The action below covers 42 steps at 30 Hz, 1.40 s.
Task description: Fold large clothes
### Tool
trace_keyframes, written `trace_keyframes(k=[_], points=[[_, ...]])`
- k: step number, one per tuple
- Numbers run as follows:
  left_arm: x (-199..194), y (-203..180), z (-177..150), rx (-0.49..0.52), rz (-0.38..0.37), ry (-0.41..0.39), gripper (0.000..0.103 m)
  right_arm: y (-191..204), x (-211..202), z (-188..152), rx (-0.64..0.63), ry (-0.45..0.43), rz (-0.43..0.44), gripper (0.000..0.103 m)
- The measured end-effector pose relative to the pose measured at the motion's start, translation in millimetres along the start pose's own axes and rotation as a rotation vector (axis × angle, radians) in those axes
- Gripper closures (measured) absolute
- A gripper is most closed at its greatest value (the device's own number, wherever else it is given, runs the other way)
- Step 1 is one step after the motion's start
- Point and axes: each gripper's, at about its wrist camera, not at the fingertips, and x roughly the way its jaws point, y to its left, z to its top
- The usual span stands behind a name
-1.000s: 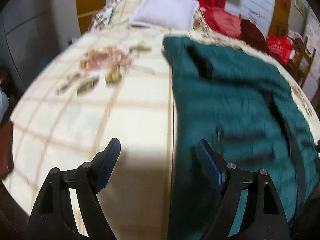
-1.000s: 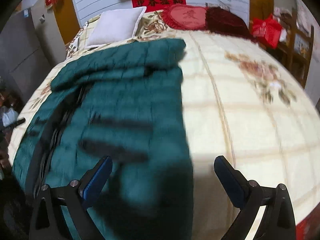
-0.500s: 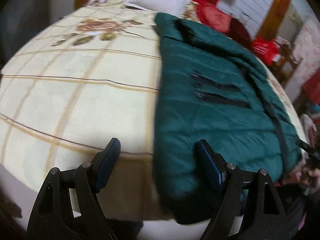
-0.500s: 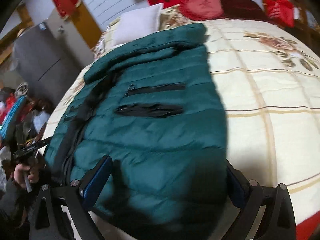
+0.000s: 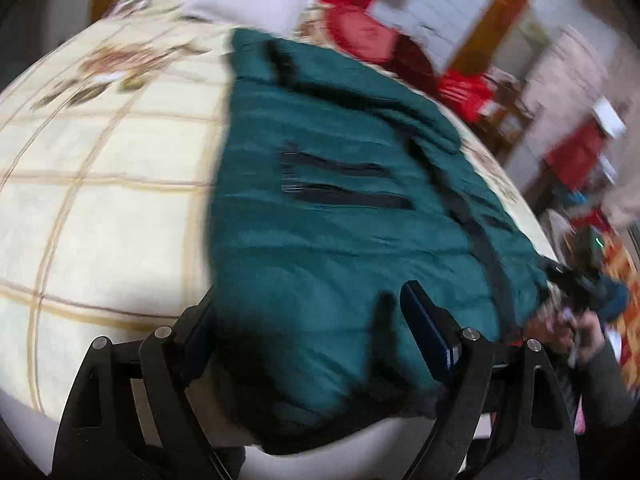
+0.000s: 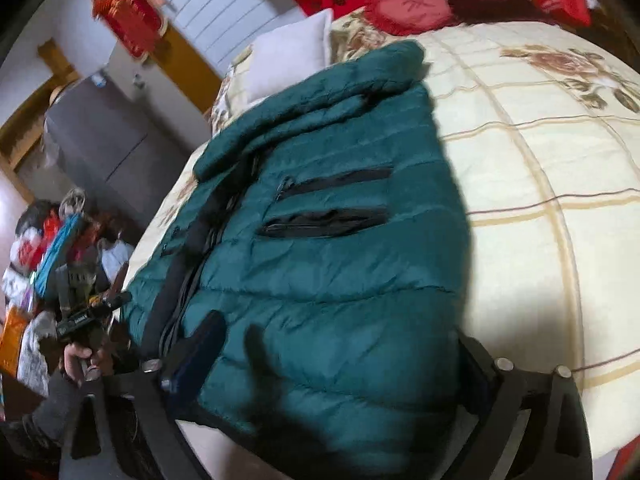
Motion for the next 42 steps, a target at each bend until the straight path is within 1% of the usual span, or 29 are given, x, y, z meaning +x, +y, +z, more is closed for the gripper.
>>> trace_keyframes(k=[1, 2, 3, 4, 5, 6, 7, 8, 10, 11, 12, 13, 15, 18, 20, 23, 24, 25, 27, 28, 29, 31, 32, 33, 34, 35, 37, 39, 42], points=[[3.9, 5.9, -0.1, -0.027, 0.008, 0.011, 0.019, -1.9, -1.4, -0.1, 0.016, -0.002, 0.015, 0.008], [3.0, 4.3, 0.2, -0.026, -0.020, 0.009, 0.019, -3.3, -1.9, -0.9, 0.035, 0.001, 0.056, 0.008], [4.6, 0.1, 0.2, -0.026, -0.082, 0.035, 0.019, -0.7, -1.6, -2.0, 0.036, 0.010, 0.112, 0.008], [3.2, -4.3, -1.3, -0.009, -0.094, 0.035, 0.019, 3.7, -1.4, -2.7, 0.020, 0.019, 0.144, 0.008], [1.6, -12.6, -2.4, 0.041, -0.084, 0.030, 0.019, 9.6, -0.5, -3.8, -0.009, 0.029, 0.154, 0.008], [2.0, -17.7, -2.6, 0.073, -0.060, 0.030, 0.019, 15.3, 2.8, -4.3, -0.050, 0.038, 0.101, 0.008], [2.8, -17.8, -2.3, 0.077, -0.042, 0.030, 0.019, 13.9, 5.9, -4.5, -0.056, 0.044, 0.064, 0.008], [2.0, -16.2, -1.2, 0.070, -0.008, 0.016, 0.019, 11.9, 6.1, -3.7, -0.049, 0.024, 0.053, 0.009], [-2.4, -10.3, 0.6, 0.050, 0.050, -0.026, 0.019, 4.3, 5.0, -1.0, 0.012, 0.003, 0.060, 0.008], [-3.9, -8.2, 0.9, 0.035, 0.042, -0.033, 0.019, 2.9, 4.7, -1.5, 0.029, 0.002, 0.070, 0.008], [-3.5, -8.2, -0.3, 0.028, 0.022, -0.025, 0.019, 5.8, 5.6, -2.6, 0.014, 0.009, 0.068, 0.007], [-0.2, -11.1, -3.3, 0.043, 0.020, -0.011, 0.019, 9.5, 5.8, -3.9, -0.016, 0.013, 0.051, 0.007], [5.7, -19.6, -8.7, 0.097, 0.064, 0.014, 0.019, 18.0, 8.8, -6.2, -0.085, 0.017, 0.003, 0.007], [12.9, -28.0, -12.1, 0.139, 0.074, 0.030, 0.018, 27.3, 15.0, -8.9, -0.133, 0.005, -0.043, 0.006], [13.5, -27.0, -12.2, 0.137, 0.065, 0.029, 0.018, 26.3, 16.5, -8.7, -0.134, -0.011, -0.050, 0.006], [14.4, -23.3, -10.8, 0.117, 0.062, -0.003, 0.017, 17.5, 13.4, -9.1, -0.086, -0.056, -0.020, 0.006], [13.0, -24.2, -12.1, 0.116, 0.064, -0.008, 0.017, 16.5, 13.8, -5.9, -0.078, -0.027, -0.010, 0.006], [11.5, -24.2, -13.6, 0.115, 0.069, -0.013, 0.017, 17.5, 13.1, -4.6, -0.087, -0.003, -0.009, 0.008], [11.6, -23.7, -12.9, 0.104, 0.072, -0.020, 0.017, 20.1, 10.8, -6.7, -0.103, 0.004, -0.017, 0.016], [11.5, -22.7, -11.9, 0.094, 0.072, -0.021, 0.017, 22.6, 11.0, -7.3, -0.123, 0.007, -0.034, 0.018], [11.0, -22.4, -11.6, 0.086, 0.071, -0.019, 0.017, 23.9, 11.0, -8.6, -0.137, 0.008, -0.047, 0.021], [10.1, -19.7, -9.0, 0.065, 0.062, -0.014, 0.017, 22.8, 10.1, -9.4, -0.142, 0.000, -0.077, 0.031], [9.8, -17.1, -7.0, 0.050, 0.057, -0.013, 0.017, 20.6, 9.1, -9.2, -0.132, -0.003, -0.082, 0.040], [9.1, -14.2, -5.3, 0.034, 0.055, -0.016, 0.018, 16.5, 7.3, -8.4, -0.111, -0.006, -0.088, 0.050], [8.8, -12.6, -4.6, 0.025, 0.056, -0.018, 0.032, 13.2, 6.4, -7.8, -0.096, -0.005, -0.093, 0.052], [9.2, -10.5, -3.4, 0.019, 0.074, -0.016, 0.053, 12.5, 6.3, -8.0, -0.094, -0.004, -0.093, 0.053], [8.9, -8.2, -4.3, 0.015, 0.066, -0.007, 0.062, 15.1, 7.0, -9.3, -0.118, -0.004, -0.107, 0.054], [9.5, -11.8, -5.5, 0.043, 0.081, -0.006, 0.063, 19.4, 8.2, -11.6, -0.145, -0.020, -0.135, 0.054], [9.9, -13.6, -6.0, 0.054, 0.086, -0.007, 0.061, 16.3, 7.4, -13.4, -0.113, -0.055, -0.130, 0.053]])
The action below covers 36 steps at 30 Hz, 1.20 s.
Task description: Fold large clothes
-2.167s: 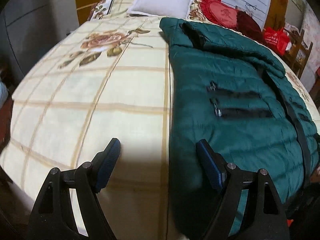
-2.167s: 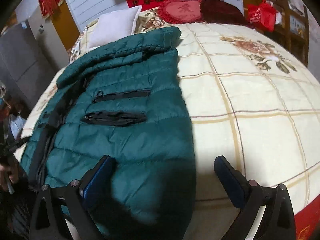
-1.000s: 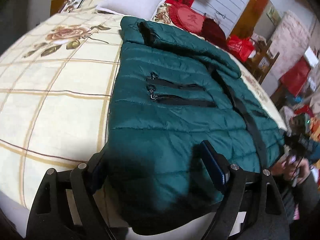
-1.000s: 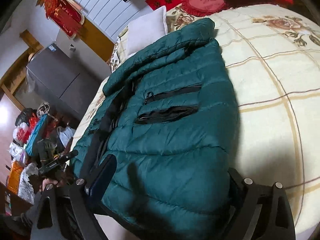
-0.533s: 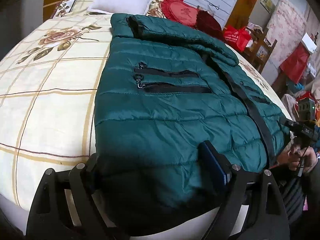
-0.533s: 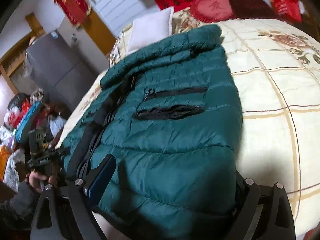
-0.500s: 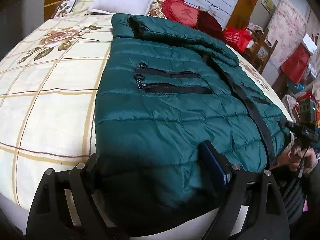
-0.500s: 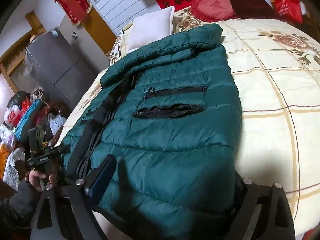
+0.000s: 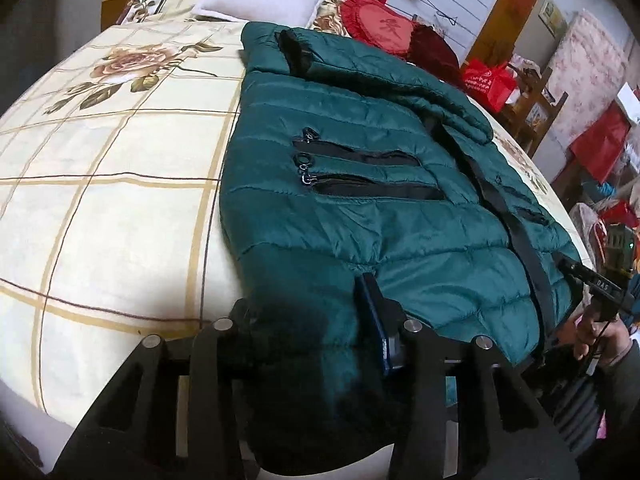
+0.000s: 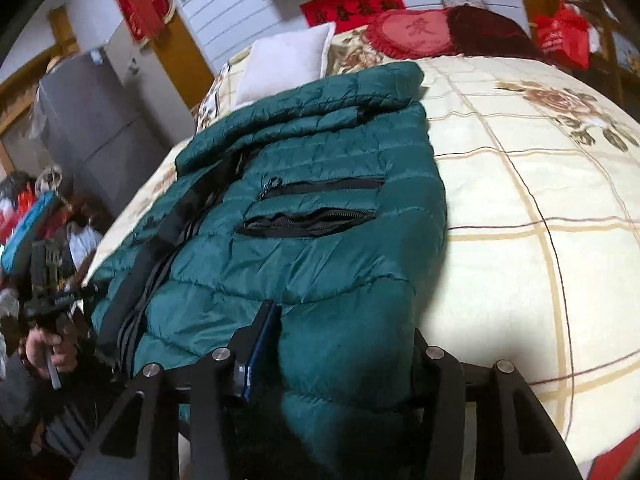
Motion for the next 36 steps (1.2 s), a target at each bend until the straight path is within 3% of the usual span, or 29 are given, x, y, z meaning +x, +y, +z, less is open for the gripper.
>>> trace_keyframes(k=[3, 6, 8, 11, 16, 21, 31, 36], points=[[0.1, -2.8, 0.3, 0.012, -0.013, 0.003, 0.050, 0.0, 0.0, 2.1, -0.001, 0.028, 0.062, 0.054], [0.7, -5.2, 0.8, 0.024, -0.002, -0.002, 0.051, 5.2, 0.8, 2.2, -0.053, 0.035, 0.033, 0.060], [-3.7, -1.6, 1.6, 0.011, 0.000, -0.017, 0.078, 2.9, 1.4, 2.9, -0.040, 0.037, 0.031, 0.068], [-17.2, -2.1, 1.6, 0.021, 0.004, -0.055, 0.090, 2.2, -10.5, 6.9, -0.034, -0.004, 0.066, 0.079], [-40.0, -8.9, -4.2, 0.048, 0.019, -0.082, 0.091, 15.0, -32.7, 6.7, -0.075, -0.050, 0.084, 0.083], [-59.7, -3.8, -8.0, 0.004, 0.011, -0.099, 0.091, 17.6, -48.3, 3.6, -0.051, -0.058, 0.056, 0.084], [-104.1, -4.9, -22.3, -0.079, -0.081, -0.179, 0.091, 13.9, -99.6, 5.8, -0.054, -0.122, 0.055, 0.085], [-132.3, -15.1, -20.5, -0.081, -0.136, -0.242, 0.091, 11.4, -123.2, 9.1, -0.019, -0.181, 0.110, 0.087]])
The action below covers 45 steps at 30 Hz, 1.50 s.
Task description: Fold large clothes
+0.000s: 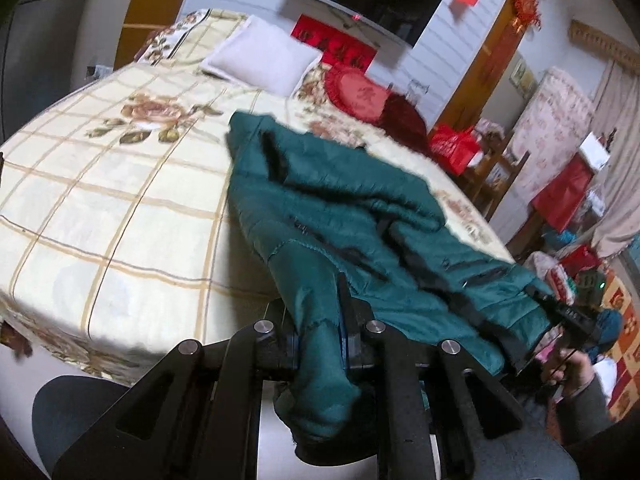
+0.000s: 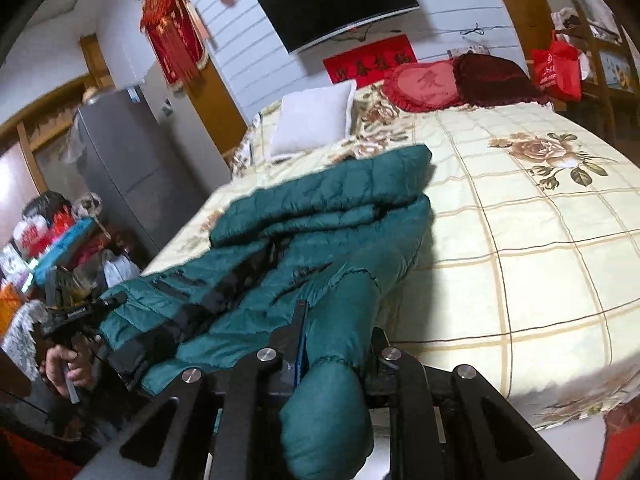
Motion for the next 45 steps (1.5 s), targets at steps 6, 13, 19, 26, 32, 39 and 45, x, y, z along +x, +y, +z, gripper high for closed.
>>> trace_keyframes(k=[6, 13, 19, 26, 32, 39, 45], points=[[-18.7, 1.4, 23.8, -0.061, -0.043, -0.106, 0.091, -3.9, -14.6, 13.4, 0.037, -0.109, 0.065, 0.088], [-8.3, 8.9, 44.4, -0.098, -0.022, -0.171, 0.091, -11.6, -12.3, 23.4, 0.114, -0.210, 0.073, 0.088], [17.6, -3.8, 71.0, 0.025, 0.041, -0.204, 0.091, -8.4, 7.1, 42.3, 0.096, -0.242, -0.036, 0.088], [86.1, 6.3, 88.7, 0.053, 0.221, 0.003, 0.091, -13.2, 63.0, 68.8, 0.026, -0.118, -0.178, 0.088], [134.1, -3.8, 70.0, 0.183, 0.425, 0.085, 0.090, -15.8, 103.9, 76.2, -0.070, -0.042, -0.241, 0.088], [161.9, 1.6, 52.7, 0.202, 0.500, 0.099, 0.090, -33.8, 140.8, 65.9, -0.016, 0.071, -0.276, 0.088], [166.0, 3.4, 52.9, 0.182, 0.499, 0.088, 0.090, -38.6, 152.4, 65.1, 0.008, 0.094, -0.309, 0.088]])
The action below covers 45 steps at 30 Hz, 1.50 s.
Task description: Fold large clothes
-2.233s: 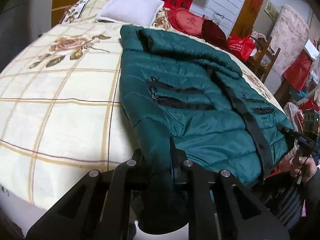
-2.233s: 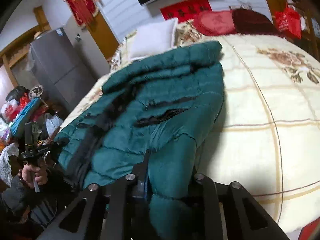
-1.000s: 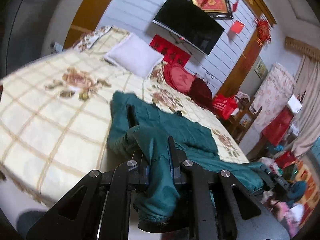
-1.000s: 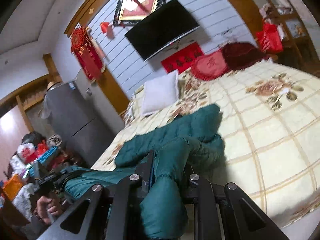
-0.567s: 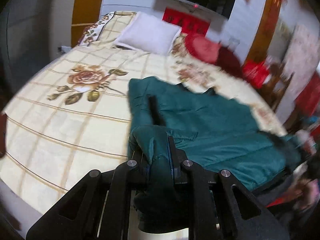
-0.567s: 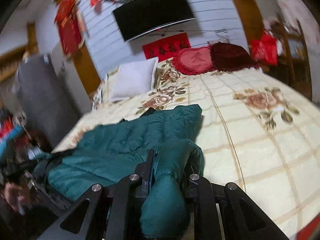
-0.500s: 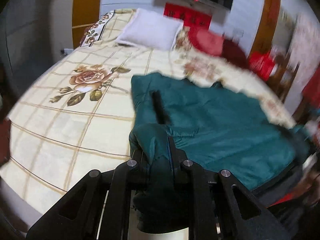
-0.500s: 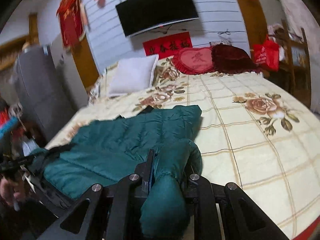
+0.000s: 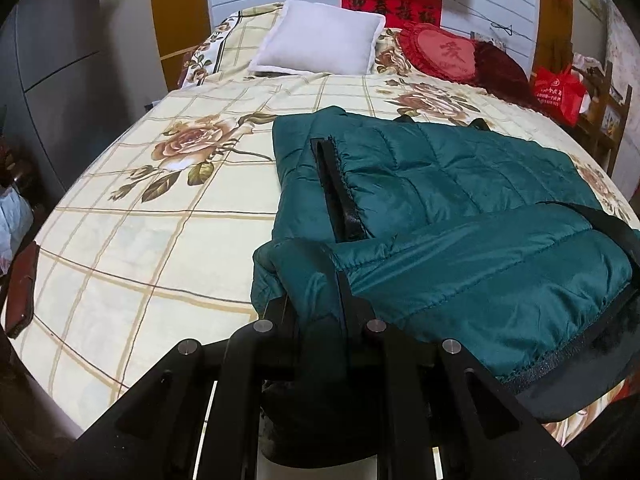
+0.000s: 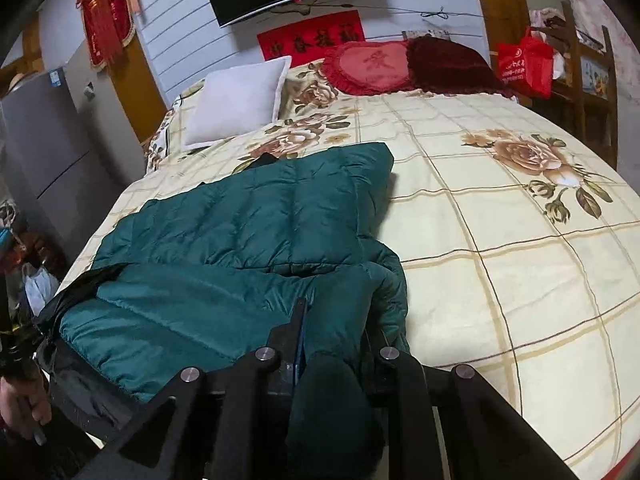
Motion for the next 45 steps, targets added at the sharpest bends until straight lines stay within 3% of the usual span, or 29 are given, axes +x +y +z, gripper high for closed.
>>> trace_keyframes(k=[16, 19, 22, 28, 31, 35, 45], points=[[-2.3, 2.5, 2.5, -0.045, -0.015, -0.025, 0.090, 10.1, -3.9, 2.1, -0.037, -0.010, -0.045, 0.088], [-28.4, 22.3, 6.0, -0.142, -0.106, -0.105, 0.090, 13.7, -31.0, 4.1, -0.048, -0.116, -0.048, 0.088], [-67.8, 35.6, 19.6, -0.177, -0.164, -0.200, 0.090, 8.5, -68.5, 9.9, 0.008, -0.252, 0.012, 0.088], [-97.0, 35.1, 66.7, -0.155, -0.188, -0.281, 0.090, 19.6, -90.8, 44.6, 0.041, -0.374, 0.018, 0.088], [-80.3, 40.4, 101.7, -0.192, -0.207, -0.253, 0.090, 19.9, -81.0, 72.7, 0.071, -0.371, 0.039, 0.088], [-35.6, 37.0, 135.9, -0.199, -0.173, -0.181, 0.090, 25.1, -44.9, 108.4, 0.076, -0.315, 0.020, 0.088], [85.4, 16.2, 152.5, -0.128, -0.051, -0.061, 0.089, 2.3, 82.7, 142.5, 0.134, -0.116, -0.016, 0.087]])
